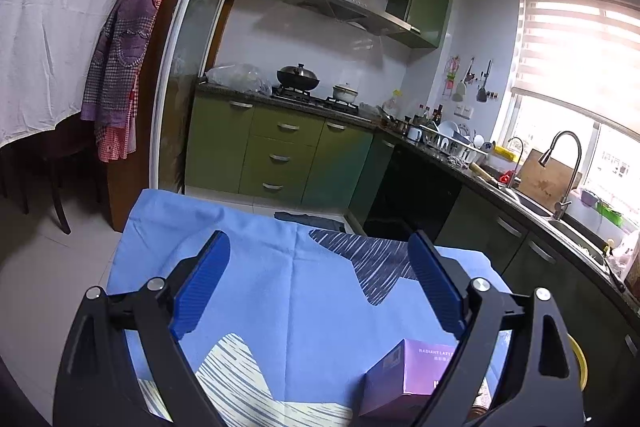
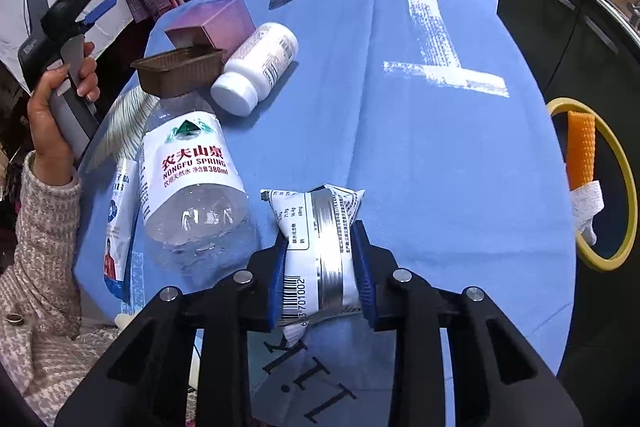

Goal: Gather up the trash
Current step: 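Carry the silver wrapper over the bin and open the right gripper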

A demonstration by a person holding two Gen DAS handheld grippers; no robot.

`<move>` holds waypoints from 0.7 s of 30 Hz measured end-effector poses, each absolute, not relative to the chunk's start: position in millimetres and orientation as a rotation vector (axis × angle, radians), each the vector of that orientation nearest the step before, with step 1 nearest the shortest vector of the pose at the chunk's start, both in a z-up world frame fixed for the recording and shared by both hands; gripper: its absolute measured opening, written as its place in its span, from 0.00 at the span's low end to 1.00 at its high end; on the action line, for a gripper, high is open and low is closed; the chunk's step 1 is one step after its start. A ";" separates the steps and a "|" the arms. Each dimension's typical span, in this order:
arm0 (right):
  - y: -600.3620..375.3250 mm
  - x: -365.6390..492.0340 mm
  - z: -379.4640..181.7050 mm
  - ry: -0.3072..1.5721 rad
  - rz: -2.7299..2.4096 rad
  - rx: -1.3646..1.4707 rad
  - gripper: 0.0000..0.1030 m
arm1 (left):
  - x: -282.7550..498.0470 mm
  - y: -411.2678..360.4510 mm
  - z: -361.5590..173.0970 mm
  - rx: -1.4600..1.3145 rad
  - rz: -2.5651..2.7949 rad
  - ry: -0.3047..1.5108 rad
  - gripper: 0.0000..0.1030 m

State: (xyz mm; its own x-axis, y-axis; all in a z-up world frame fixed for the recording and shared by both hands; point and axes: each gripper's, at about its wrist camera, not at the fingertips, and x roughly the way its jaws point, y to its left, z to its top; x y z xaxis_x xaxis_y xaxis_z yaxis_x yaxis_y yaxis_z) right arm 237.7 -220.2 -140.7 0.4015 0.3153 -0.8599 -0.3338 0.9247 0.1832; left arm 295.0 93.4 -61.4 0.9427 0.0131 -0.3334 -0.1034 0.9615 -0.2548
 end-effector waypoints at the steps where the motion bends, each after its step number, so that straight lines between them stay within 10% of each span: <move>1: -222.9 235.7 -137.3 1.074 0.410 -0.013 0.29 | 295.2 93.5 -62.7 -0.271 0.061 0.337 0.84; 12: -349.9 270.3 -87.4 0.921 0.065 0.068 0.29 | 299.1 84.4 -66.3 -0.241 0.050 0.360 0.84; 21: -452.5 341.0 -150.3 1.057 -0.186 0.091 0.29 | 303.7 83.2 -69.8 -0.231 0.057 0.376 0.84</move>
State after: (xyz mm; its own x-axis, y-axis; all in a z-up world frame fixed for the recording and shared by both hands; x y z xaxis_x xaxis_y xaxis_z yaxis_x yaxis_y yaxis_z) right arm 341.0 -452.5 -150.3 0.4776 -0.1087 -0.8718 0.1955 0.9806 -0.0151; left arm 303.7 83.2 -69.8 0.9288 0.0127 -0.3704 -0.0980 0.9722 -0.2124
